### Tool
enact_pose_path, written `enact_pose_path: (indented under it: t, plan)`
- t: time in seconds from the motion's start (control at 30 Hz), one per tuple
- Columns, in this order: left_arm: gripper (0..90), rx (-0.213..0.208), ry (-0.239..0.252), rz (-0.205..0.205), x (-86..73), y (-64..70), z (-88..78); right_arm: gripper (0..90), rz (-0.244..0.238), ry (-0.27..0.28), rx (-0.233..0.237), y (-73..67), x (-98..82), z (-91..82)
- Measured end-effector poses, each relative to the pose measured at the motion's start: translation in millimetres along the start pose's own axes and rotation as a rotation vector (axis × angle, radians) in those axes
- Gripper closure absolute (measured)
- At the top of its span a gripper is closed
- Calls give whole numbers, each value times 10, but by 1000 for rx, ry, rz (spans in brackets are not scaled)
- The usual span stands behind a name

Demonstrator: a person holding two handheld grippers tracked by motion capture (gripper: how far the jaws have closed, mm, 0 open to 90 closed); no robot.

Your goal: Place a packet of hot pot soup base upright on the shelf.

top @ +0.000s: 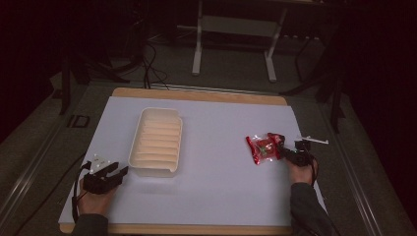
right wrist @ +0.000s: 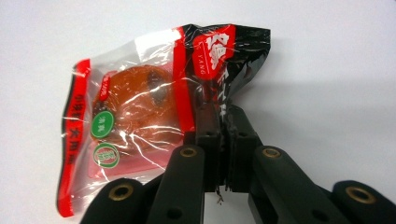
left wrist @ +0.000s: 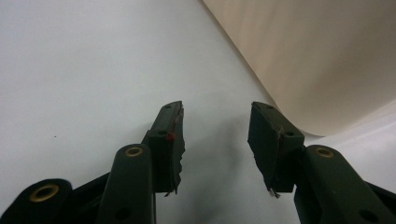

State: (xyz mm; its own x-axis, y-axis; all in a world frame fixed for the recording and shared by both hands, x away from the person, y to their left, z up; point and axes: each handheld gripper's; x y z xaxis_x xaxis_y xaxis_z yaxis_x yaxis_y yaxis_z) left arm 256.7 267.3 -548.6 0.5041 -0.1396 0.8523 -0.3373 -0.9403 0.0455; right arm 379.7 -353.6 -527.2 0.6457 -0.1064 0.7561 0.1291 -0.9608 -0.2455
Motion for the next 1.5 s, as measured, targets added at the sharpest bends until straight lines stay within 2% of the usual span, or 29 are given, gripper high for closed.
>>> enact_pose_path:
  t: [0.17,0.23,0.5,0.87,1.07,1.5]
  plan:
    - [556,0,1,-1,0,0,0,880,-14,19,12,-26,32,-37]
    - [556,0,0,-1,0,0,0,882,-5,25,24,-38,55,-65]
    - [580,-8,2,6,0,3,-3,883,-49,45,25,-134,148,-115]
    - [582,-12,3,1,-1,-2,-3,883,-77,49,25,-216,210,-167]
    - [584,-8,0,6,0,0,-2,884,-118,62,43,-321,304,-212]
    - [563,-3,3,-13,-1,-12,-2,885,-162,75,67,-459,413,-275]
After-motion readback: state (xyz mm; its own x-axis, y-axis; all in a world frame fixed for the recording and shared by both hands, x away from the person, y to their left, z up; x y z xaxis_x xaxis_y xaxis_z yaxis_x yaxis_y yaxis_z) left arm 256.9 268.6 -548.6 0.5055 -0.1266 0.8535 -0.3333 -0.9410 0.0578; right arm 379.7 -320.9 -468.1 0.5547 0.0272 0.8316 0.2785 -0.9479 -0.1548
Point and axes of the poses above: each handheld gripper's, and its own axes: z roughly forward along the jaws, x roughly out of its top, y roughly to its right, and after that the axes turned 7 degrees about y, right-handed
